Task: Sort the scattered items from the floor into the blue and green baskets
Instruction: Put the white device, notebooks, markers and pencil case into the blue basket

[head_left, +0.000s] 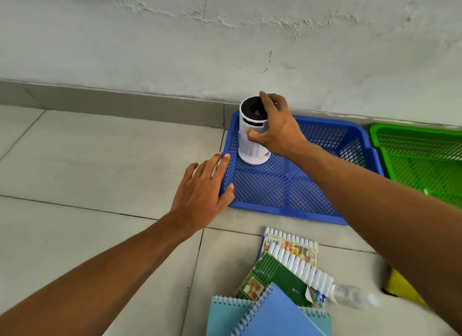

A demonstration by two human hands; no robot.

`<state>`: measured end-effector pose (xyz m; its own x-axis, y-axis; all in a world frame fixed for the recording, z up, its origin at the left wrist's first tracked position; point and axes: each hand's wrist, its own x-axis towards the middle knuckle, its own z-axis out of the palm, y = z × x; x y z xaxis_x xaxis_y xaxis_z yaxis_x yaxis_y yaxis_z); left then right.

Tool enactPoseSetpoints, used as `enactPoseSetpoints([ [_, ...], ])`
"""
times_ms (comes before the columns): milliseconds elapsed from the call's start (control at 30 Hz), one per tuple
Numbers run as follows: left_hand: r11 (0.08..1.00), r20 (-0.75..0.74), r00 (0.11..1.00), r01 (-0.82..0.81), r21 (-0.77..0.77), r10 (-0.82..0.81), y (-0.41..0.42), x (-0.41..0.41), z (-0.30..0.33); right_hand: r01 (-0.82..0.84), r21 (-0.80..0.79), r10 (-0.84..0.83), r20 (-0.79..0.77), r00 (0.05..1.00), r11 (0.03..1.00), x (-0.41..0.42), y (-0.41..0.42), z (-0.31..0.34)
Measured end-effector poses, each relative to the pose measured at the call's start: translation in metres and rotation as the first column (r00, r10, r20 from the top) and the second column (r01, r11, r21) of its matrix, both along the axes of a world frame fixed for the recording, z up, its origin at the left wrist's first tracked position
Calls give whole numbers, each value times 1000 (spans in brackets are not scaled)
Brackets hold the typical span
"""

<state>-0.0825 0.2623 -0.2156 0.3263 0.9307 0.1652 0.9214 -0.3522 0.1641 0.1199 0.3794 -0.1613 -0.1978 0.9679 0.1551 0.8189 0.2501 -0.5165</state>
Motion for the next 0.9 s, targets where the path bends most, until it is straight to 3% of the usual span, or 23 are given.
enactPoseSetpoints([
  [233, 998, -173, 985, 10, 67, 2, -3, -1, 12, 95, -11, -90, 232, 969, 995, 17, -22, 13],
  [400, 992, -263, 964, 78, 96, -50, -12, 1, 23, 130, 11, -128, 269, 955, 991, 34, -59, 29],
  [533, 936, -312, 917, 311, 167, -249, -23, 5, 34, 45, 43, -57, 329, 943, 998, 44, -106, 37],
  [667, 790, -417, 764, 593, 156, -491, -35, 18, 39, -79, 32, 60, 396, 916, 996, 50, -153, 36],
  [800, 777, -388, 723, 629, 26, -572, -48, 37, 38, -216, -130, 252, 423, 870, 968, 62, -192, 14],
  [900, 742, -461, 690, 664, 98, -557, -47, 49, 36, -316, -178, 363, 468, 806, 932, 76, -208, -9],
])
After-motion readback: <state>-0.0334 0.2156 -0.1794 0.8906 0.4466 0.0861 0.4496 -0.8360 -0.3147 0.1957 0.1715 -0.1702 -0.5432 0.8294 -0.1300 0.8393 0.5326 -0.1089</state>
